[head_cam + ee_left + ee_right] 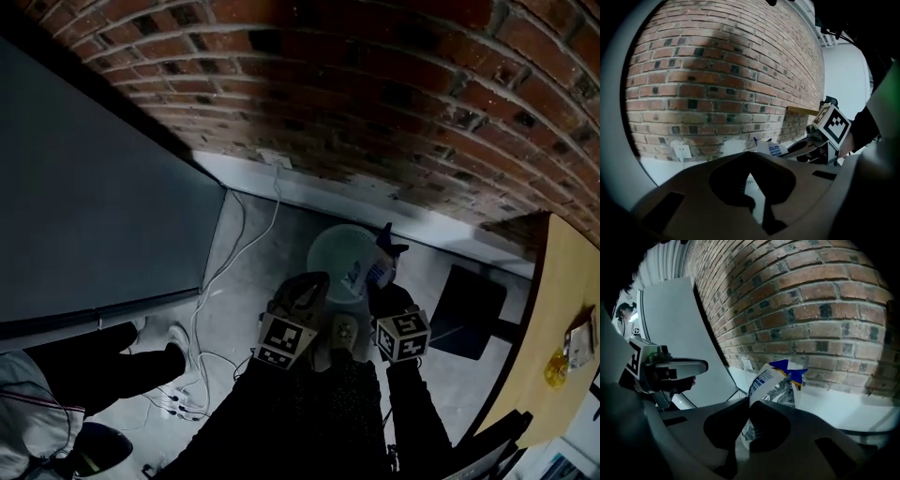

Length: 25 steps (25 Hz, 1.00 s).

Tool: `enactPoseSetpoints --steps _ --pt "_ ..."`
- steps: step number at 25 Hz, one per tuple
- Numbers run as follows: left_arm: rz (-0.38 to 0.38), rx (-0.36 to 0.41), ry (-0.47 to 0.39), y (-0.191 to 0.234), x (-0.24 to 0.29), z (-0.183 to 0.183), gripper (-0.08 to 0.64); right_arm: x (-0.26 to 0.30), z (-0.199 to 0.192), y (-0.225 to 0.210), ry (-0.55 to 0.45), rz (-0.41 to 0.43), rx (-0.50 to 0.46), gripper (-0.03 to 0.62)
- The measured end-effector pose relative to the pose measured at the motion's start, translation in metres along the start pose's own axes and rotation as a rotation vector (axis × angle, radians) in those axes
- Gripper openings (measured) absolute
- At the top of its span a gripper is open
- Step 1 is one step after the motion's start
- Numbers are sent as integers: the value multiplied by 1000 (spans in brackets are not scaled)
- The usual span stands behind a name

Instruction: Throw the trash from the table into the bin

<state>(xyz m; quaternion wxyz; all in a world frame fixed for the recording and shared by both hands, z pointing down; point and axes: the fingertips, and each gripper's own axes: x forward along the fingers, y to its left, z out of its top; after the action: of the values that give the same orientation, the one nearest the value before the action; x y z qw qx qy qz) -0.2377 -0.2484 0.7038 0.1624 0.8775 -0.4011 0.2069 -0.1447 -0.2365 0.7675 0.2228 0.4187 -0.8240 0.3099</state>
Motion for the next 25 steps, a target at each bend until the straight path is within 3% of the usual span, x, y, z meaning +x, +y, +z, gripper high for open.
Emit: enactPoseSetpoints --steps 11,21,22,24,25 --pt "-40 -20 69 4 73 -54 5 57 -44 -30 53 33 11 10" --pt "-50 -65 108 9 83 -82 6 94 -79 -33 156 18 20 12" --pt "-52 -61 106 9 82 -83 5 96 -83 -34 175 7 16 21" --pt "-57 -54 105 8 78 -83 6 99 -89 -33 201 -10 12 146" --pt "-59 -53 105 8 76 -82 6 100 -90 -33 208 -13 10 162"
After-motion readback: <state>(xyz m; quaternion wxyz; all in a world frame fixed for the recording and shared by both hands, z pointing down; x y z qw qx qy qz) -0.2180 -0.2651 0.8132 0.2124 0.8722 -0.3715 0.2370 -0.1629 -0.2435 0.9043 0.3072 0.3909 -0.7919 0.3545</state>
